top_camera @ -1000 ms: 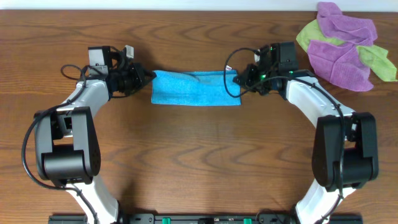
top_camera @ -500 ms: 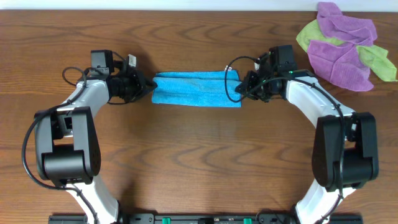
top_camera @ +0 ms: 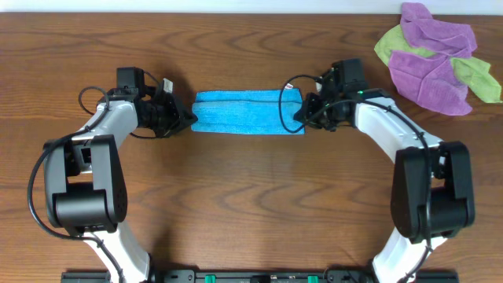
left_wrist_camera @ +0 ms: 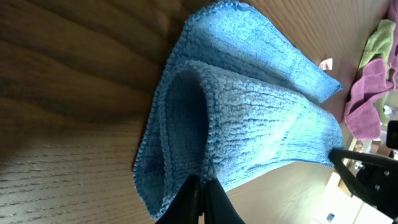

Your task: Fold the cloth

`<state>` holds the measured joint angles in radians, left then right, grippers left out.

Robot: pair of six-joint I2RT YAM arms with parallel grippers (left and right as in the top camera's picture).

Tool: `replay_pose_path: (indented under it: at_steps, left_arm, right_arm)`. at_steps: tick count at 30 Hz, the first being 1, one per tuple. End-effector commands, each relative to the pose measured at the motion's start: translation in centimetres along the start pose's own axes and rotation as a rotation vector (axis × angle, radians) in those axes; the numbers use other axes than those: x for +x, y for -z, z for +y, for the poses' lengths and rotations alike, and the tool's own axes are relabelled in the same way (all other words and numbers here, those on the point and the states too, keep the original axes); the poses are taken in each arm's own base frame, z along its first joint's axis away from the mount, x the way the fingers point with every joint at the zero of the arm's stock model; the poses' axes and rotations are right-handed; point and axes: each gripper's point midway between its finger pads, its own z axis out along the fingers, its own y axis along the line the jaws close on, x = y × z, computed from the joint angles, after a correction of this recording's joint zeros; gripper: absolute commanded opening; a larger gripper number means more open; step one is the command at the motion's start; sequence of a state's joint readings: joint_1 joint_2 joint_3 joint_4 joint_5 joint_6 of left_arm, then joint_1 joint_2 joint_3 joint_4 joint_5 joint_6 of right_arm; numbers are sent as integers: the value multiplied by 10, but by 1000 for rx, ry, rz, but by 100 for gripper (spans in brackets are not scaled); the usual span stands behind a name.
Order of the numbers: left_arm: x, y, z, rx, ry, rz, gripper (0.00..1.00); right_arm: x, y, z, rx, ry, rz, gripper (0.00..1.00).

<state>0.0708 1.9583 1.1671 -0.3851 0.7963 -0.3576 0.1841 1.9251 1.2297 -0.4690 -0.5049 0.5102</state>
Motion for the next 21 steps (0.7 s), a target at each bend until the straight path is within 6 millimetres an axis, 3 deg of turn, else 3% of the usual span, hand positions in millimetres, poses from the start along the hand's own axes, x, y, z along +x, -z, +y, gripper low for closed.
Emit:
replay_pose_path:
  at_steps: [1,10,21]
  left_arm:
    - [-8,-2,3,-20,-35,-19,6]
    - [-23,0,-4,-8,-71,-74,6]
    - [-63,15,-24,-27,-163,-197,5]
  right_arm:
    - [-4,-3,1,31,36,-21,1]
    - [-13,-2,1,35,44,-55,1]
    - [-43,3,20,-52,49,-171,2]
